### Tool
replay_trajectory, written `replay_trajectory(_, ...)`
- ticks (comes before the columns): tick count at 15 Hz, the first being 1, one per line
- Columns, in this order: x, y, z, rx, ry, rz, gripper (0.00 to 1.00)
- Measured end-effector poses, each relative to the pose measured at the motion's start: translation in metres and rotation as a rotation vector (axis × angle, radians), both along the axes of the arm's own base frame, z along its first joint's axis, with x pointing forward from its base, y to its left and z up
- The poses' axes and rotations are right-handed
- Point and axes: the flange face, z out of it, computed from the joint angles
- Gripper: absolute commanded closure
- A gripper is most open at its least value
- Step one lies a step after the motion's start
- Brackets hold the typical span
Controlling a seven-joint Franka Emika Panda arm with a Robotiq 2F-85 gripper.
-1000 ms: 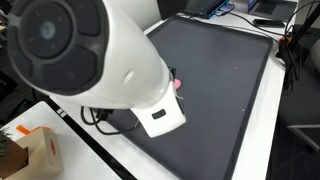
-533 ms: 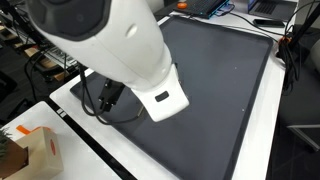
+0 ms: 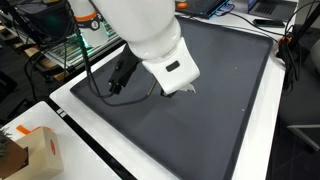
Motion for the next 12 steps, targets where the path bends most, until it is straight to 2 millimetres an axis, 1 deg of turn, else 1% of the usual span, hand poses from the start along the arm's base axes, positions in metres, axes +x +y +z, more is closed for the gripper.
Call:
replay_trajectory(4,-0.007,0.023,0.011,-0.053,-0.049,0.013,0.99)
replay_trajectory(7,-0.016,0.039,0.024,-0.106,-0.06,0.02,0.99)
replay_trajectory(12,-0.033,0.062,0.055,-0.203,-0.04,0.003,0.99)
